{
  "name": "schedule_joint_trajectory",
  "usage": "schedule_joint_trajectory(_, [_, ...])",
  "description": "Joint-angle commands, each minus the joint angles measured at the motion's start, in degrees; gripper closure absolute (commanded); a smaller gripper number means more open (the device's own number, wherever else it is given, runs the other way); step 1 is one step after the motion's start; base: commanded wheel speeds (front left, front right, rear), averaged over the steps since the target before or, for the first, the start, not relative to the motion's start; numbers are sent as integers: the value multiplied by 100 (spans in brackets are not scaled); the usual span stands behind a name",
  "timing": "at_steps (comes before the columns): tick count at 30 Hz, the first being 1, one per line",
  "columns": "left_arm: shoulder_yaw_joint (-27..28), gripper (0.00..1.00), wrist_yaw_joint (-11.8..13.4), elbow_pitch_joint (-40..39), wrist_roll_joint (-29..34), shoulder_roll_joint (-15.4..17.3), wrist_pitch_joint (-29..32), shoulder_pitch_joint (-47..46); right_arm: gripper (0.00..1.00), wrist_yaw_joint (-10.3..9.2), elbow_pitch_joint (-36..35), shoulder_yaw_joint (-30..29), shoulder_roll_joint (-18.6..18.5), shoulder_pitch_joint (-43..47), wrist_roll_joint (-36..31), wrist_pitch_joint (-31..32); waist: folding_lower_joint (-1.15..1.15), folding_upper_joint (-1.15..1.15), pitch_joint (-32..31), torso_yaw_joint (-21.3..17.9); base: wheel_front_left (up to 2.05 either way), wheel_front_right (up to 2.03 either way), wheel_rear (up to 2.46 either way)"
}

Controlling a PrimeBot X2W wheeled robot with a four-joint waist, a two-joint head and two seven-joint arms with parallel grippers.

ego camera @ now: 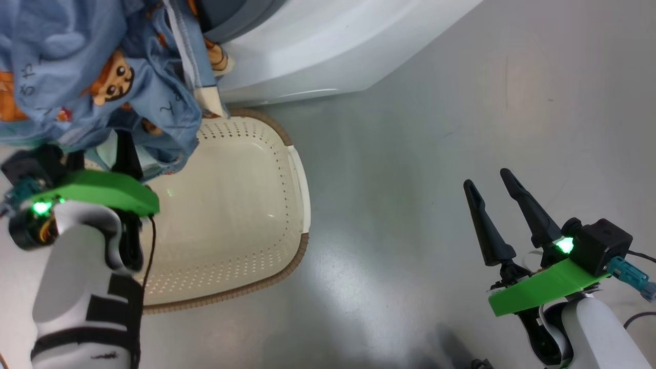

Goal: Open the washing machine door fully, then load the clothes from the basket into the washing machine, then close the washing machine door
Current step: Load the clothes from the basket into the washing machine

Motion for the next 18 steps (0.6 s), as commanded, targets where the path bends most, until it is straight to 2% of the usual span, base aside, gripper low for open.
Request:
schedule_joint_trajectory(1, [198, 0, -40, -202, 73, 119, -35, -67, 0, 9, -111, 144, -47, 26, -33, -68, 0, 0, 49, -44, 0, 0, 0])
schedule_joint_trajectory(11, [351, 0, -109, -550, 141, 65, -35, -137, 0, 9, -73, 169, -13, -13, -25, -68, 0, 0, 87, -116, 0, 0, 0])
schedule_joint_trajectory(13, [361, 52, -117, -607, 155, 61, -35, -103, 0, 9, -67, 161, -7, -11, -23, -68, 0, 0, 84, -110, 0, 0, 0])
schedule_joint_trajectory(16, [323, 66, -126, -665, 89, 58, -35, -54, 0, 9, -57, 156, -6, -21, -18, -68, 0, 0, 81, -96, 0, 0, 0])
schedule_joint_trajectory(18, [289, 84, -130, -705, 42, 57, -35, -26, 0, 9, -54, 152, -13, -31, -16, -68, 0, 0, 77, -77, 0, 0, 0])
